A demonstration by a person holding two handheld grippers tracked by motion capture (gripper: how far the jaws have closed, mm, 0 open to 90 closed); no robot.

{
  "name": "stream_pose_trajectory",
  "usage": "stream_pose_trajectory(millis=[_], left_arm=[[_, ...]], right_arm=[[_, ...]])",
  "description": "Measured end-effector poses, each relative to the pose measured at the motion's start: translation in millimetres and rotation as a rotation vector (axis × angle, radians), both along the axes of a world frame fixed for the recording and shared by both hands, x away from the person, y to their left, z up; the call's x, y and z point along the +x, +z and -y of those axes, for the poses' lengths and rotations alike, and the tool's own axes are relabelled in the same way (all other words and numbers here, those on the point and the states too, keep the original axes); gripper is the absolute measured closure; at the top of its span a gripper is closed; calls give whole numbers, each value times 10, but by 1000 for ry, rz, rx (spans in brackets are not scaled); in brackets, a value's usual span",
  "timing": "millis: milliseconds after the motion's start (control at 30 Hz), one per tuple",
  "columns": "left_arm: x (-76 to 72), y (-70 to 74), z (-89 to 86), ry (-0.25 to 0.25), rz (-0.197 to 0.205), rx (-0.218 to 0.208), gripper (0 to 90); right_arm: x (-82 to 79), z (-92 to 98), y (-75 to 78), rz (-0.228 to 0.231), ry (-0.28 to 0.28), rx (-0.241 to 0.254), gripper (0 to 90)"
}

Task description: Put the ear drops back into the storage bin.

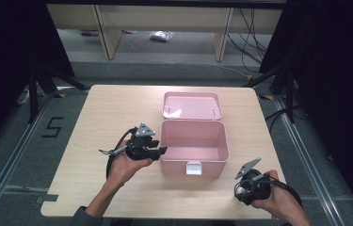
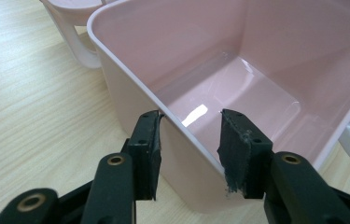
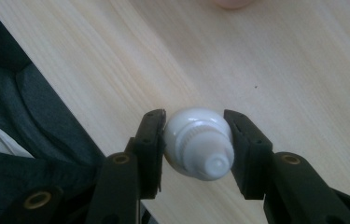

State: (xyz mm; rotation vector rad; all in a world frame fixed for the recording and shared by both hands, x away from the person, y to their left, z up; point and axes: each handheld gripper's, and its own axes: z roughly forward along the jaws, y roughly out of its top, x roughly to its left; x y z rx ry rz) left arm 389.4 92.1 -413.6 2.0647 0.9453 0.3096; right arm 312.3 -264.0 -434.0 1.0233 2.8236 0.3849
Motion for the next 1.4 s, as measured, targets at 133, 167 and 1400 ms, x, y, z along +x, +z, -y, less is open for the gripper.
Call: stream_pose_trajectory(millis=[133, 167, 1400], left_arm=[[0, 0, 0, 0, 0, 1, 581], [0, 0, 0, 0, 0, 0, 581], [8, -6, 4, 3, 0, 2, 576]], right_arm=[[53, -8, 72, 1, 29, 0, 603], [68, -8, 95, 5, 31, -3, 603], [366, -280, 1100, 36, 158, 36, 604]])
